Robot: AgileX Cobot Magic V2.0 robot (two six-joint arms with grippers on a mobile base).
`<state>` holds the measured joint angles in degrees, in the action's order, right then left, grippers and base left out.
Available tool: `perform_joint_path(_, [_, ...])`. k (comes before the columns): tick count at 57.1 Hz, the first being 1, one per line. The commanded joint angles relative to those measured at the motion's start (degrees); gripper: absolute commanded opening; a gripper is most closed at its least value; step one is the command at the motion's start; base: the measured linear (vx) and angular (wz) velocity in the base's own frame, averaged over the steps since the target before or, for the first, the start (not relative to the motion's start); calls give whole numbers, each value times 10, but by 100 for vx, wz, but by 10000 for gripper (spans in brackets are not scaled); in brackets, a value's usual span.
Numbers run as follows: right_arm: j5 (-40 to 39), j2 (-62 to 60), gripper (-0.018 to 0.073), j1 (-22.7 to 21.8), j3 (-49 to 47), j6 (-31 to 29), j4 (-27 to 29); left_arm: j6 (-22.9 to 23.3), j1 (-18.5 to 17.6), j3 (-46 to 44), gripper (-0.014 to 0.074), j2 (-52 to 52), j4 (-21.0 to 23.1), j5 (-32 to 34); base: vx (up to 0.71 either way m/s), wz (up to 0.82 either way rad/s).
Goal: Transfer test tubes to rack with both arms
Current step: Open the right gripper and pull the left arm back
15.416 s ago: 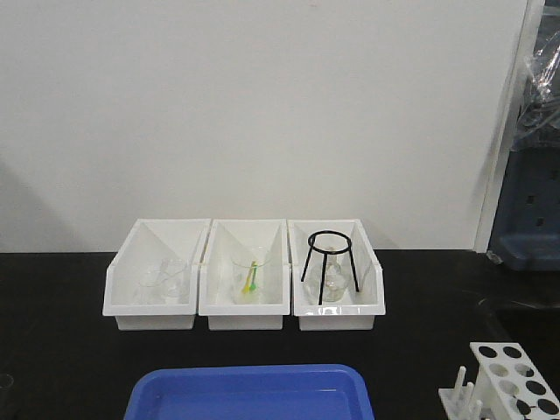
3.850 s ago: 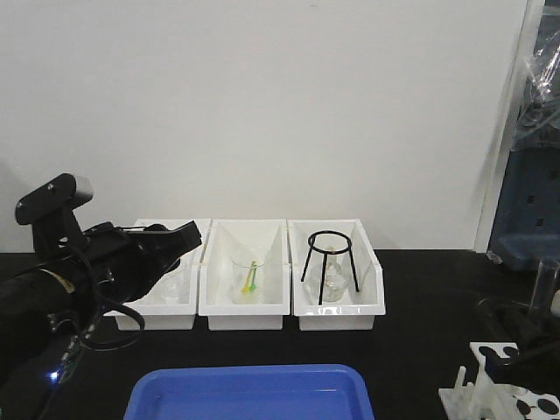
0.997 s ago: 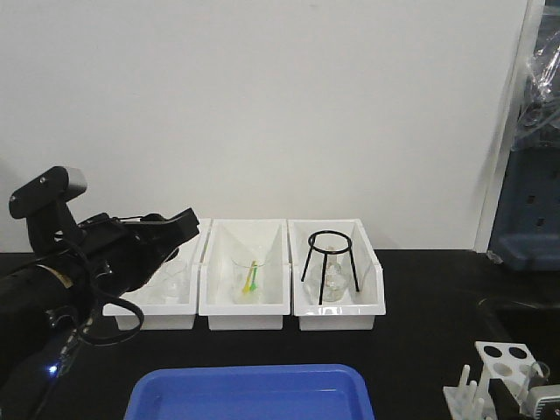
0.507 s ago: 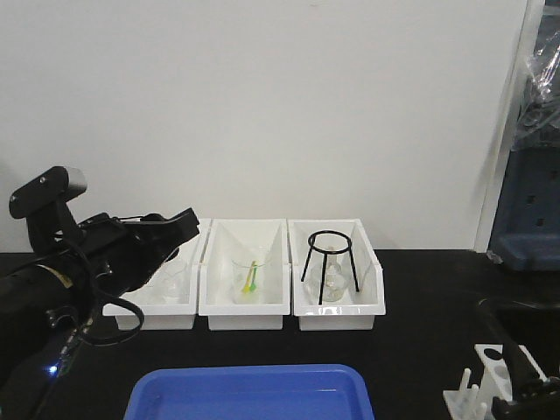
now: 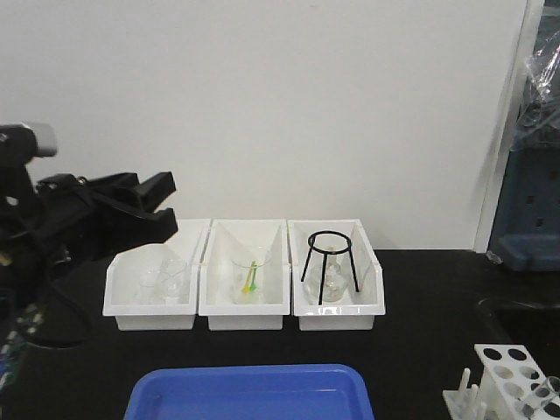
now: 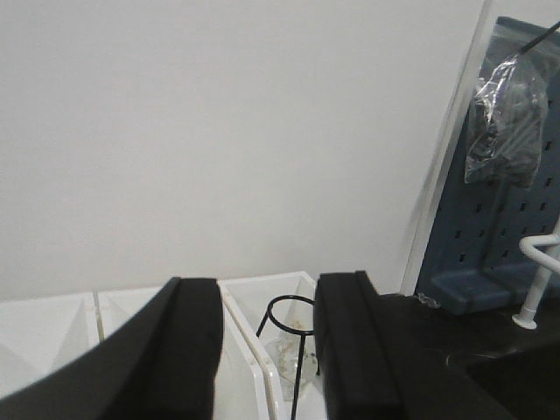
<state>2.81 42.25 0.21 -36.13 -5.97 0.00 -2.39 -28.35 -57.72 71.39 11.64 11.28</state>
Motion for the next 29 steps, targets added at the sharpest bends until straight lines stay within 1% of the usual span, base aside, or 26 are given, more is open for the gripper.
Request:
perform_joint_path(1, [0, -21, 501, -2, -20, -7, 0, -22, 0, -21, 396, -63, 1, -14, 0, 0])
perform_joint_path(6, [16, -36, 501, -2, -20, -7, 0, -22, 0, -21, 396, -98, 1, -74, 0, 0])
perform_joint_path(11, [21, -42, 501, -2, -20, -7, 0, -21, 0, -21, 396, -119, 1, -110, 0, 0])
perform_joint_path(17, [20, -43, 501, -2, -20, -7, 0, -21, 0, -21, 396, -135, 1, -117, 0, 0])
perform_joint_path(29, [20, -43, 501, -2, -20, -7, 0, -21, 0, -21, 396, -134, 1, -124, 0, 0])
